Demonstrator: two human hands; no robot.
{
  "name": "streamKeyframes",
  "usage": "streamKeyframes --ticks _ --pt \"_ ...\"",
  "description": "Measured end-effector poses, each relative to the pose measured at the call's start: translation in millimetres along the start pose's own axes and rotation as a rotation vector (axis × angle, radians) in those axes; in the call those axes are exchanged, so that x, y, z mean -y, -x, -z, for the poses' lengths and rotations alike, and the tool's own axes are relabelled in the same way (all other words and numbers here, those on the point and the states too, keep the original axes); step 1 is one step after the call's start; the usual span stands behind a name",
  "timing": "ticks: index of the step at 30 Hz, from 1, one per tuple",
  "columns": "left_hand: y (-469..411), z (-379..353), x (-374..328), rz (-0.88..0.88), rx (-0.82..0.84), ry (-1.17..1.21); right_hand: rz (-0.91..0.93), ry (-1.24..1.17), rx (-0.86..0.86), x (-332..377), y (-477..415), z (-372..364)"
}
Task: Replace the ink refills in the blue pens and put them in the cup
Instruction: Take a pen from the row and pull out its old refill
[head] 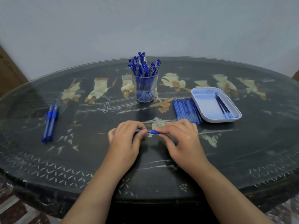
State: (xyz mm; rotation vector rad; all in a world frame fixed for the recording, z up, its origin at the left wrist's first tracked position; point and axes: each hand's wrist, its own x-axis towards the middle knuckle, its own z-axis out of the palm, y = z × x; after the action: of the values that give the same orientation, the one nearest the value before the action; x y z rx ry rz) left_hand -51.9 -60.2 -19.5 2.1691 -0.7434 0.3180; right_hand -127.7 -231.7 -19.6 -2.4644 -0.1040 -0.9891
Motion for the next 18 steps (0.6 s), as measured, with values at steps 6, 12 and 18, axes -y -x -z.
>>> streamKeyframes --ticks 6,12,18 --pt "-1.2 2.2 -4.7 0.023 0.013 0.079 -0.024 0.011 0.007 -1.6 -0.4 0.3" --pt "-3.4 1.4 -0.7 0.034 -0.014 0.157 -0.018 0.014 -0.005 -0.8 0.1 0.0" --pt "-2.6 5.2 -5.0 0.032 0.005 0.182 -0.023 0.008 -0.006 -1.9 0.2 -1.0"
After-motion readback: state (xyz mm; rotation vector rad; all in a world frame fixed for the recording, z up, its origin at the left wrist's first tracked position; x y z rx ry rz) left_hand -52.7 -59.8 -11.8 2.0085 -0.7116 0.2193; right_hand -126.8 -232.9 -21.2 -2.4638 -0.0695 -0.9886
